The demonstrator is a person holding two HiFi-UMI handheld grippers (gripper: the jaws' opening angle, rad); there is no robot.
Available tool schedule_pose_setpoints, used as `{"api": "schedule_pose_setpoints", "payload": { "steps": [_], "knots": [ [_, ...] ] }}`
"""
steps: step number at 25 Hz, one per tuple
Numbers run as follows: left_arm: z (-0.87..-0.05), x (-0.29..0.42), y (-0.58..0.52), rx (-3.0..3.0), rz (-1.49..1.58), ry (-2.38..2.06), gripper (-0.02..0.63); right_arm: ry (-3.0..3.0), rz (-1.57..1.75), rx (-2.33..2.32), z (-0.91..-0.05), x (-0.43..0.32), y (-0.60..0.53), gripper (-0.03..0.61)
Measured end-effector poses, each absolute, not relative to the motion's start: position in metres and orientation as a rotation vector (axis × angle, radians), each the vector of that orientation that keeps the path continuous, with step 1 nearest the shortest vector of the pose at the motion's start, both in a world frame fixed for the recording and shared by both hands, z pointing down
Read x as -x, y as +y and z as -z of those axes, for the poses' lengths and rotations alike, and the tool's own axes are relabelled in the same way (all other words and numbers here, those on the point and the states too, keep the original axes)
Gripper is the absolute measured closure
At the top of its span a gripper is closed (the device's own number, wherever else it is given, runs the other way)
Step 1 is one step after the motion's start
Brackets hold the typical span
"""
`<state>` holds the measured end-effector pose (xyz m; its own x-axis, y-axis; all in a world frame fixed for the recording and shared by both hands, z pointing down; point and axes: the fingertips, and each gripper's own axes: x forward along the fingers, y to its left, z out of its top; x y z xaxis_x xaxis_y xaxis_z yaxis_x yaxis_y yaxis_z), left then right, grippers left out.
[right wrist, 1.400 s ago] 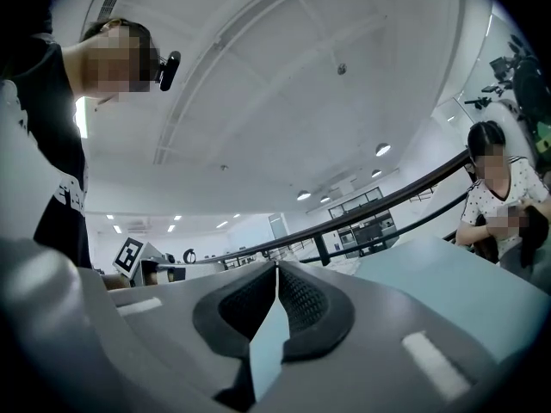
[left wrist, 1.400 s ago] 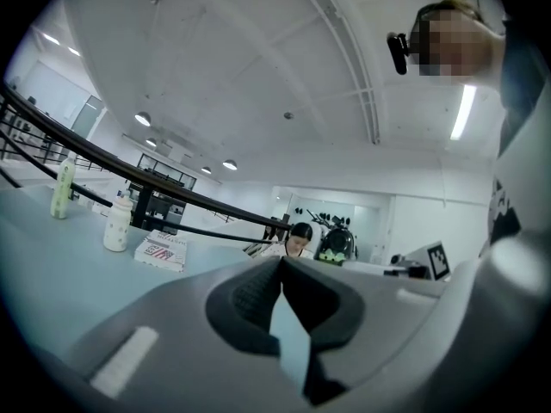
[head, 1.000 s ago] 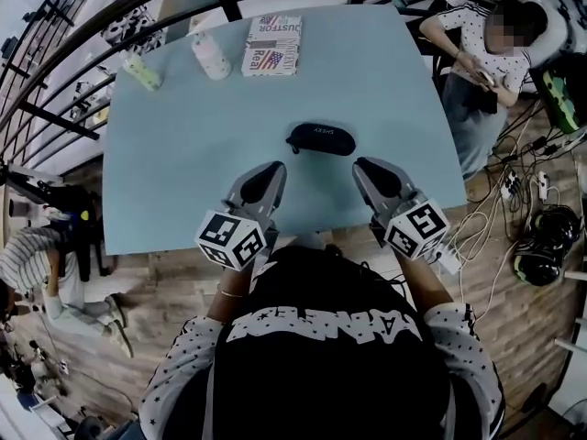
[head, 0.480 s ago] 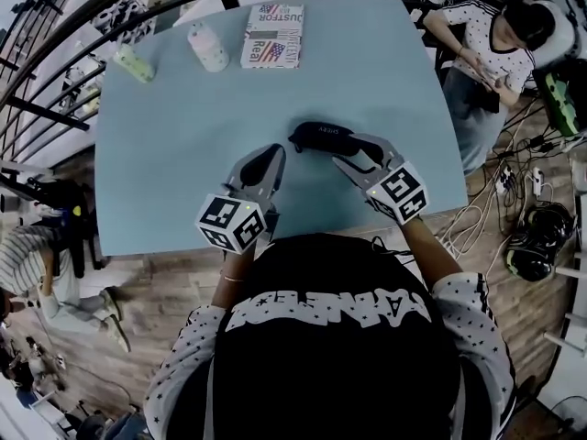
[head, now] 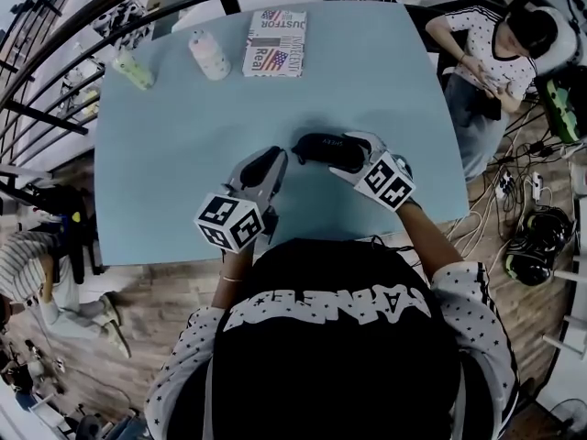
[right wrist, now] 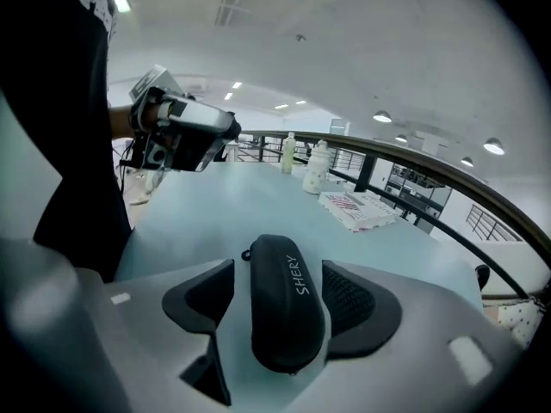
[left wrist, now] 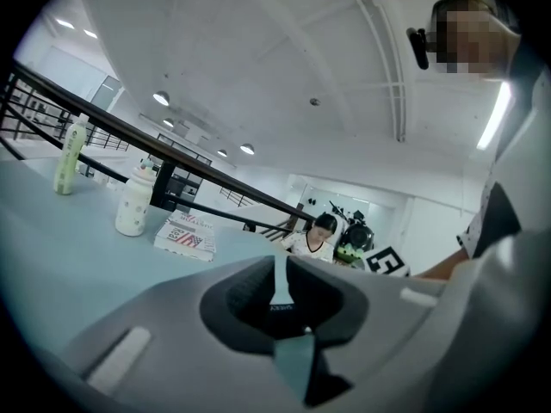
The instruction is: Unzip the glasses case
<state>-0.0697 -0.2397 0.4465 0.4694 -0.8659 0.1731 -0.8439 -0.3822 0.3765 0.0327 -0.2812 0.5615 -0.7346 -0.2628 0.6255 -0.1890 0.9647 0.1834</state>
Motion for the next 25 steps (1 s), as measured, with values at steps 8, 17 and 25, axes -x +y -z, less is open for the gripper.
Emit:
{"api": "schedule_pose_setpoints", "payload": {
  "steps": [8,17,25],
  "knots": [
    [-0.456,0.078,-0.246,-2.285,0.056,-1.403,0.614,-2.317,0.121,-0.219,-0.592,-0.023,-0.288,0.233],
    [-0.464,0.073,-0.244,-2.273,0.042,-1.348,0.614,-2.215,0.177,-0.225,-0.605,-0.02,-0.3,0.234],
    [-0.47,0.074,-0.246,-2.24,0.05,-1.345,0.614,-2.208,0.212,-0.257,-0.603,-0.022,-0.301,0.264]
  ]
}}
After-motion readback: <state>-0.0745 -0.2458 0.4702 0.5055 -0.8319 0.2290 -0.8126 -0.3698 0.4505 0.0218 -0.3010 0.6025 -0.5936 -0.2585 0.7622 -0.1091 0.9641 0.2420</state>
